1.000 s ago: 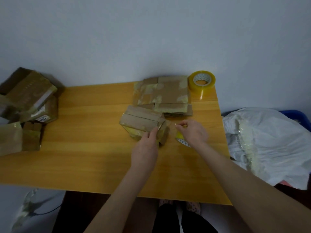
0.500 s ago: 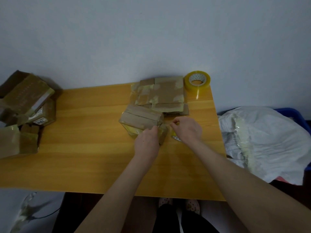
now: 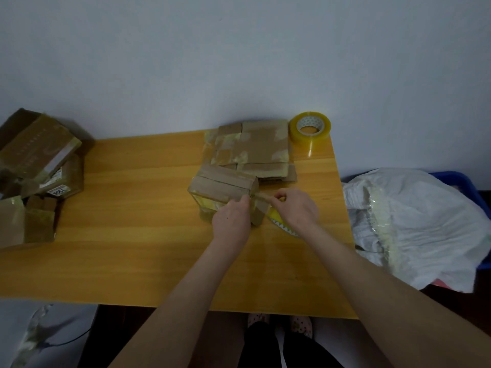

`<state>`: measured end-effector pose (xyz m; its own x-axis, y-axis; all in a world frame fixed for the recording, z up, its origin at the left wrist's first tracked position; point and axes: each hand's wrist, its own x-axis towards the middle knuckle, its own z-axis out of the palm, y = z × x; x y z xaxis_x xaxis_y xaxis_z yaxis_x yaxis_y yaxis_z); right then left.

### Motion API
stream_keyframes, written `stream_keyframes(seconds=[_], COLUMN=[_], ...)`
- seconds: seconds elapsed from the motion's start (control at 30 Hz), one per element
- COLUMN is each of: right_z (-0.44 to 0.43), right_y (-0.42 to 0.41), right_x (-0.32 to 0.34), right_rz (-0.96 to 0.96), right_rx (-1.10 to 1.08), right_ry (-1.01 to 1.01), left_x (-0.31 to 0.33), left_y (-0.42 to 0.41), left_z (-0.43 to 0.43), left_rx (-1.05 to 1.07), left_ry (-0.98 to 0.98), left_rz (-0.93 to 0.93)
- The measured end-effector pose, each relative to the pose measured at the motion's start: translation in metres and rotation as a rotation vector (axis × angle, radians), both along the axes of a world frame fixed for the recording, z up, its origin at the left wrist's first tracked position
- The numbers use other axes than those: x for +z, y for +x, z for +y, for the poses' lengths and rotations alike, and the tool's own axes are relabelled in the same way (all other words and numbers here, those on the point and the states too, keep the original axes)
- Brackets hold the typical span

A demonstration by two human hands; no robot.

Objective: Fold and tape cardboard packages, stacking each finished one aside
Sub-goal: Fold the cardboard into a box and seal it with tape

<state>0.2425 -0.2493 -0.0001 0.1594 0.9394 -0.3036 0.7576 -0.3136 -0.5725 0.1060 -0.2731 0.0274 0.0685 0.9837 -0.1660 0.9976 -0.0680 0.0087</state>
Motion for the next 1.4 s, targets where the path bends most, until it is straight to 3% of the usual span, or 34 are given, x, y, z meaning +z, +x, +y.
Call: stream_keyframes(seconds=[0.3,0.4,0.53,0.67,0.77,0.87,1.07,1.2,1.4], right_z=[0.001,0.002,0.004,0.001,-0.002,-0.006,-0.014,-0.017,-0.023], right_y=[0.033,0.036,0.038,0.044,0.049,0.051,0.052,0.059,0.067], right_x=[-0.015,-0.026,-0.037,-0.041,-0.042,-0.039,-0.030,-0.025,-0.019], right_rz=[0.178,0.299,0.472,0.528,0.516,0.528,0.551,0.555,0.618], right_rx=[-0.145,-0.252,-0.325,-0.362,-0.359,-0.353,-0.279,-0.245,-0.253], right_ry=[-0.059,-0.060,-0.021,0.028,0.050,0.068,0.126,0.152,0.160], left_x=[-0.016,-0.041,-0.081,-0.100,-0.085,-0.056,-0.034,-0.029,-0.029], left_y=[-0.009,-0.010,-0.009,0.004,0.016,0.031,0.043,0.046,0.053], left_z=[-0.011,-0.026,-0.021,-0.021,-0.017,0.002,0.039,0.037,0.037], left_rx=[-0.068,-0.055,0.040,0.083,-0.040,-0.129,0.050,0.121,0.049], left_ry=[0.084,-0.008,-0.210,-0.316,0.047,0.374,-0.016,-0.016,0.001], left_rz=[0.032,0.047,-0.145,-0.267,-0.578,-0.697,-0.773,-0.899,-0.858])
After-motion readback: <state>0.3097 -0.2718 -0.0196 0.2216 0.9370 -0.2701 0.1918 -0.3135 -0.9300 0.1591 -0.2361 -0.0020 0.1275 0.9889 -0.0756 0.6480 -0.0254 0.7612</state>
